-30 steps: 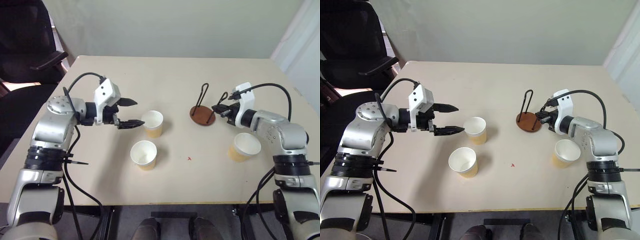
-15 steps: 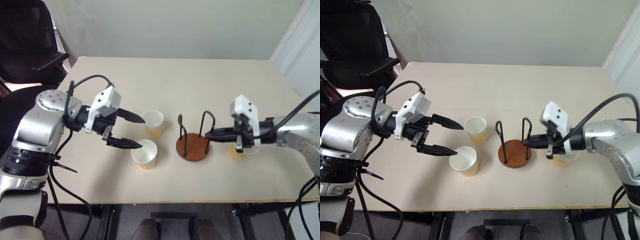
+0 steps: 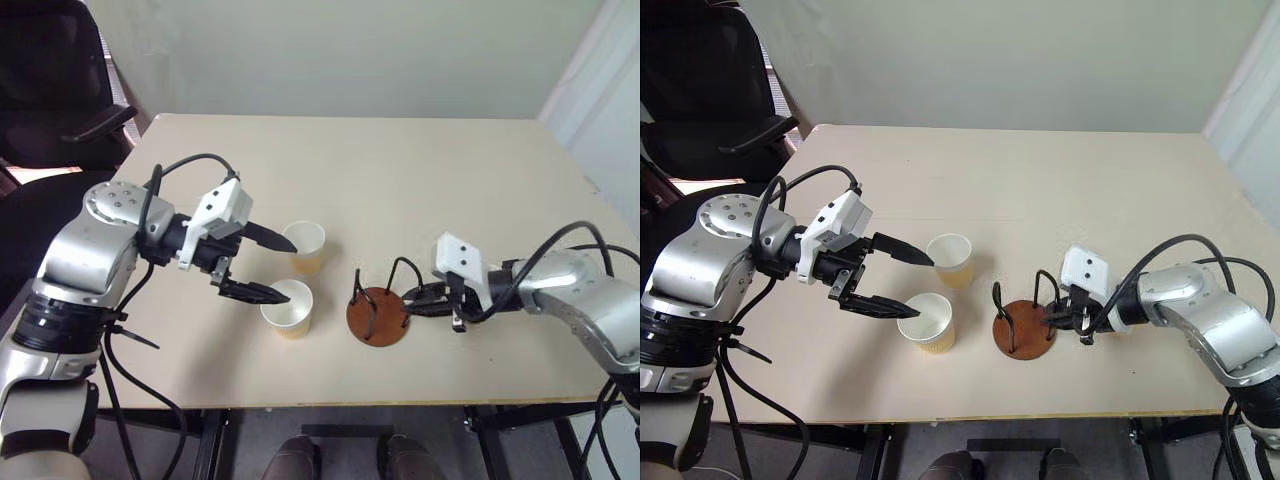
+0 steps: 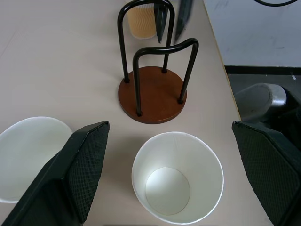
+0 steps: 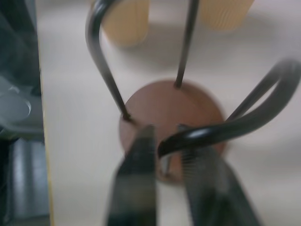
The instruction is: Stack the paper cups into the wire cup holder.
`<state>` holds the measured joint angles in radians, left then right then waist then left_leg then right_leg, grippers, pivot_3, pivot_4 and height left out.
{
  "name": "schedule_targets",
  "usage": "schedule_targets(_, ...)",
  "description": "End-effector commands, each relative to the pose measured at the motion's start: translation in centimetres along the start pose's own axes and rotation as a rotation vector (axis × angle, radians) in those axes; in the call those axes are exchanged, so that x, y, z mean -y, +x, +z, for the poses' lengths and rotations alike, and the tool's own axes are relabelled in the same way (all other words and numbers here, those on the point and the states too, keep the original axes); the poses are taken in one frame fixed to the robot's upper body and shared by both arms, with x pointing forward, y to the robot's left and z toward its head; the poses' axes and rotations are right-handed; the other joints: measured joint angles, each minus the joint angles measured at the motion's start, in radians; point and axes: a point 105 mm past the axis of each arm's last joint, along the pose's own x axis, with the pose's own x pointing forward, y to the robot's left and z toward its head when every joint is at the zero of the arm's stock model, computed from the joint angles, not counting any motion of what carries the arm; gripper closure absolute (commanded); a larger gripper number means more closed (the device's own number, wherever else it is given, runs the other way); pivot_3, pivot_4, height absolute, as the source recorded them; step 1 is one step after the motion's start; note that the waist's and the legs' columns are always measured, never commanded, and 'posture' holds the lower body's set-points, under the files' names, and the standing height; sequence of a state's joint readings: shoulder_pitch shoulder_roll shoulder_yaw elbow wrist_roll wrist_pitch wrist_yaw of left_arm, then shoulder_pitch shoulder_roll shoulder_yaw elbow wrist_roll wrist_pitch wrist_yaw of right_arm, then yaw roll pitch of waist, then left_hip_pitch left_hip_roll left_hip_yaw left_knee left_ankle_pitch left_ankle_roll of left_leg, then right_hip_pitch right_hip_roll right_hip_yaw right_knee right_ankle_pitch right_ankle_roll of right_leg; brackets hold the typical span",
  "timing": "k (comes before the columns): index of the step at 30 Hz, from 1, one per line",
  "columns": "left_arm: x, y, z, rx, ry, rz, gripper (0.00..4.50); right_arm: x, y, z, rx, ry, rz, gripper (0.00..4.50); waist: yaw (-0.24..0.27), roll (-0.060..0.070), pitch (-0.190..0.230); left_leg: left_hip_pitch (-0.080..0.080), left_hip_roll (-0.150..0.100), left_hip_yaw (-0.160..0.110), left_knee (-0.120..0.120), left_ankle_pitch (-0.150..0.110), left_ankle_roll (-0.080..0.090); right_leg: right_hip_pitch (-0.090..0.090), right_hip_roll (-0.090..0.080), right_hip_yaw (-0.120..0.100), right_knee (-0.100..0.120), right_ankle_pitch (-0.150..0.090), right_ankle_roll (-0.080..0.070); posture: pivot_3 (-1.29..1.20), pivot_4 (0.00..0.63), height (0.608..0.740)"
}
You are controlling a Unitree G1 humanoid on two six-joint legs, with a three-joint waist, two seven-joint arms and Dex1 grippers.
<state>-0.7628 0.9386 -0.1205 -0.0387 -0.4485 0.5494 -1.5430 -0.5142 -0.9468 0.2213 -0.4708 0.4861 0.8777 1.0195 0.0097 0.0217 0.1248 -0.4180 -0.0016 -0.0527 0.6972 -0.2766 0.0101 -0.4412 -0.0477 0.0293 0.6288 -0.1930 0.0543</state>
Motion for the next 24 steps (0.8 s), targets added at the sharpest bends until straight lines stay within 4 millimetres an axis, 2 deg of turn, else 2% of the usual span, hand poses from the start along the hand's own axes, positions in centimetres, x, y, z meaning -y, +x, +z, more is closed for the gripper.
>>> schedule_targets(1, 0.1, -0.3, 1.0, -0.006, 0.056, 0.008, 0.00, 0.0, -0.7, 0.3, -0.001, -0.034, -0.004, 2.36, -0.001, 0.000, 0.000, 0.000, 0.000, 0.000, 0.000, 0.000, 0.000, 0.000, 0.000, 0.000, 0.000, 0.000, 0.000, 0.00, 0.150, 0.740)
schedule_targets(8, 0.1, -0.2, 1.0, -0.010, 0.063, 0.004, 0.00, -0.8, -2.3, 0.8, 0.001, -0.042, -0.010, 0.01, -0.001, 0.000, 0.000, 0.000, 0.000, 0.000, 0.000, 0.000, 0.000, 0.000, 0.000, 0.000, 0.000, 0.000, 0.000, 0.00, 0.150, 0.740)
schedule_targets(14, 1.3, -1.2, 0.2, -0.104, 0.108, -0.043, 0.00, -2.1, -5.6, 1.9, -0.040, -0.023, -0.027, 0.01, 0.000, 0.000, 0.000, -0.001, 0.000, 0.001, -0.001, 0.000, 0.000, 0.000, 0.000, 0.000, -0.002, 0.000, 0.000, 0.00, 0.150, 0.740)
schedule_targets(20, 1.9, -2.0, -0.2, -0.216, 0.212, -0.066, 0.00, -1.1, -8.4, 3.9, 0.008, -0.004, -0.111, 0.01, 0.000, 0.000, 0.000, 0.000, 0.000, 0.000, -0.002, 0.000, 0.000, 0.000, 0.000, 0.000, -0.001, -0.001, -0.001, 0.00, 0.150, 0.740)
schedule_targets(24, 3.7, -1.9, -0.8, -0.280, 0.264, -0.158, 0.00, -0.7, -9.7, 5.7, 0.084, -0.005, -0.130, 0.01, -0.002, 0.000, 0.000, 0.000, 0.000, 0.000, -0.003, 0.000, 0.000, -0.001, 0.000, 0.001, -0.001, -0.001, -0.002, 0.00, 0.150, 0.740)
